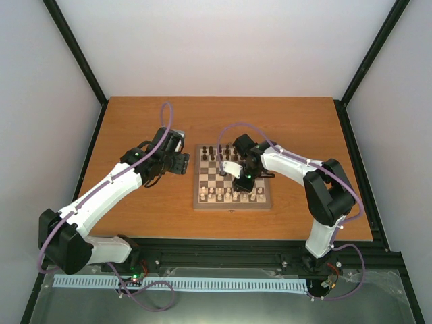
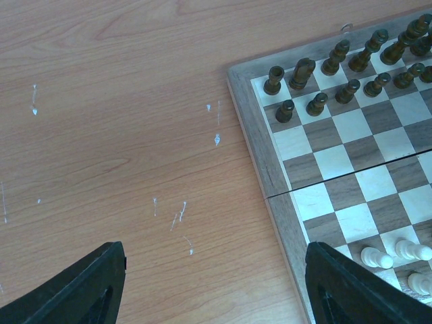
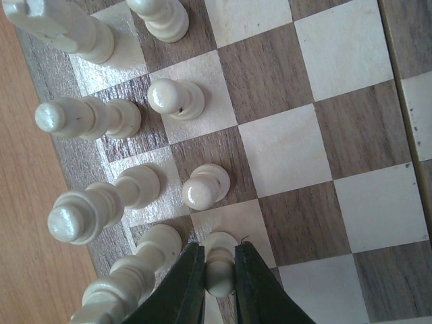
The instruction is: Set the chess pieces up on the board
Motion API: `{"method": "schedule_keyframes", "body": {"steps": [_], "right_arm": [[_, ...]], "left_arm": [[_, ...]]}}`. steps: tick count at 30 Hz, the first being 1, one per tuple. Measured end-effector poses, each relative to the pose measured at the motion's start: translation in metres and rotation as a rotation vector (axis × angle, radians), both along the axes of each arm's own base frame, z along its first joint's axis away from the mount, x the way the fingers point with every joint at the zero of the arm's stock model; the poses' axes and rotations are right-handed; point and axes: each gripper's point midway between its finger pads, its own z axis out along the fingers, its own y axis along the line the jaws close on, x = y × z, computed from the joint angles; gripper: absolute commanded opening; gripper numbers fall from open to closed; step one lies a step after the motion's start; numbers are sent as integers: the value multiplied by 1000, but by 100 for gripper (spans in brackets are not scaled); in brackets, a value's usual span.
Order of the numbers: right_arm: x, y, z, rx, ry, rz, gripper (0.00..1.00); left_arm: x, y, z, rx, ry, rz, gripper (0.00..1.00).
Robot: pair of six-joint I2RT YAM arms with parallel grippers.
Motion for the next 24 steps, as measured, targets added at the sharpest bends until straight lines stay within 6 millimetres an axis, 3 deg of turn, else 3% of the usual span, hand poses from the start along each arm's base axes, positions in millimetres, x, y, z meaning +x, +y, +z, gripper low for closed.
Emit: {"method": "schedule_keyframes", "body": {"steps": [5, 10, 24], "right_arm": [[-1, 0, -2, -2, 4, 1, 13], [-1, 1, -2, -1, 7, -1, 22], [7, 0, 5, 13, -6, -46, 31]], "left_arm": [[0, 0, 0, 0, 0, 0, 75], [0, 0, 0, 0, 0, 0, 75], [0, 0, 0, 0, 0, 0, 75]]}}
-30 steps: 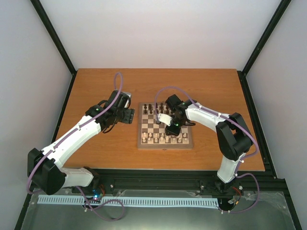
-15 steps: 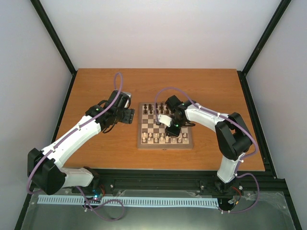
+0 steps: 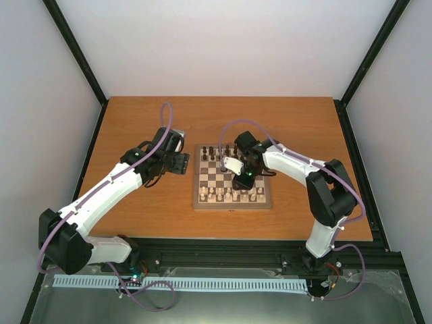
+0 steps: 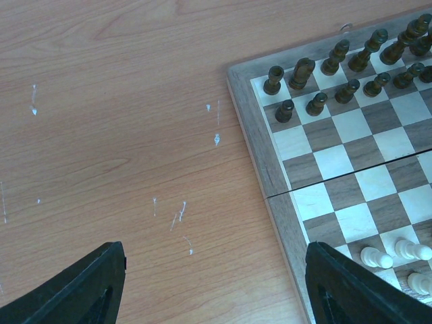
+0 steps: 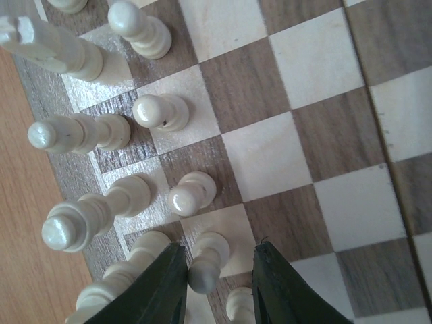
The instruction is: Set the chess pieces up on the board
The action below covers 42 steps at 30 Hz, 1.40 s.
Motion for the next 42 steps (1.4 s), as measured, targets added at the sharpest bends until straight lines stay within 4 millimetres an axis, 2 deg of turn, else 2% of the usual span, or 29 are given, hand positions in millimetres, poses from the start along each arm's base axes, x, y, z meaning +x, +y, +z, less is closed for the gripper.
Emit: {"method": "schedule_keyframes", "body": {"steps": [5, 11, 14, 16, 18, 19, 20, 22, 23, 25, 31, 35, 42], "right_arm": [[14, -9, 24, 43, -42, -50, 34], [30, -26, 79, 144, -144, -141, 38], [40, -45, 109, 203, -222, -217, 40], [45, -65, 126, 237, -282, -297, 43], [49, -92, 138, 265, -340, -399, 52], [51, -107, 143, 277, -368, -458, 59], [52, -122, 147, 288, -397, -511, 68], [51, -149, 154, 302, -456, -620, 97], [49, -160, 158, 309, -483, -666, 100], [47, -176, 170, 328, -549, -741, 100], [45, -195, 211, 438, -715, -870, 100], [47, -205, 217, 462, -752, -954, 100], [45, -210, 223, 506, -771, -1020, 100]], "left_arm": [[-1, -1, 0, -6, 3, -5, 76], [-3, -2, 7, -28, -16, -12, 82], [-6, -2, 17, -54, -43, -19, 85], [-6, -3, 23, -70, -61, -22, 86], [-7, -3, 28, -83, -79, -22, 86], [-7, -2, 30, -88, -89, -22, 87], [-8, -2, 33, -94, -99, -22, 89], [-9, -1, 37, -104, -117, -22, 98], [-10, -1, 40, -111, -128, -22, 99], [-11, 1, 44, -122, -150, -19, 100], [-7, 11, 52, -109, -206, 30, 100], [-13, 24, 61, -111, -270, 68, 100], [-24, 39, 97, -174, -413, 104, 100]]}}
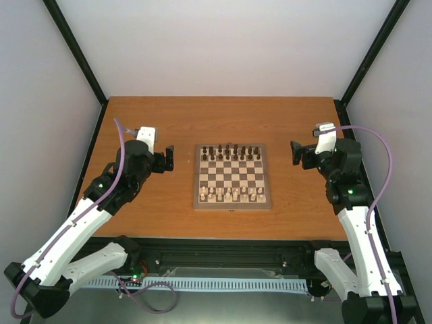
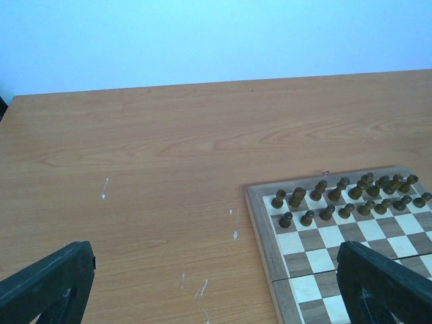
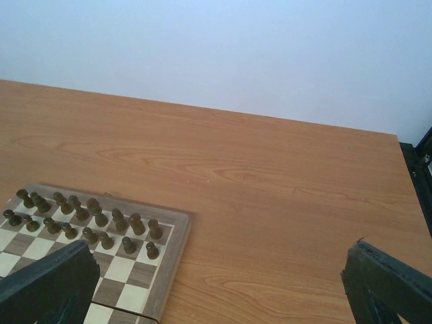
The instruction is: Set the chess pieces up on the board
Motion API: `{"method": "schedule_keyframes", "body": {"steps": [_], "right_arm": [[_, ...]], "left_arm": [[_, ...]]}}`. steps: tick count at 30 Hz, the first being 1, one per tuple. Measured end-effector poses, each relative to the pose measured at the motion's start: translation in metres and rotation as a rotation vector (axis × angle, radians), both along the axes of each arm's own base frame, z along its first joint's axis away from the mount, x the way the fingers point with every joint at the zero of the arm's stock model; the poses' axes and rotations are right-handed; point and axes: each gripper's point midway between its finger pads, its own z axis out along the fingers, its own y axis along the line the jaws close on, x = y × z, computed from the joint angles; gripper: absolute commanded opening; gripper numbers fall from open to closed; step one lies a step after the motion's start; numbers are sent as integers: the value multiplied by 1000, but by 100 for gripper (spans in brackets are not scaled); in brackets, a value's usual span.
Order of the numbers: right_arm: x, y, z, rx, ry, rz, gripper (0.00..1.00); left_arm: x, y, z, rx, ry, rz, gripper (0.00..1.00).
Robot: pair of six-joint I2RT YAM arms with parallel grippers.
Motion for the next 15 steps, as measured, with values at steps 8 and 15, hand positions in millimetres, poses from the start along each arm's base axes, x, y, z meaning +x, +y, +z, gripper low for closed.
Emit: {"method": "schedule_keyframes", "body": {"steps": [8, 15], "right_arm": [[1, 0, 5, 24, -20, -12, 100], [3, -1, 2, 23, -12, -14, 100]], "left_arm": [[2, -2, 1, 3, -10, -7, 100], [4, -7, -5, 10, 10, -25, 100]]}}
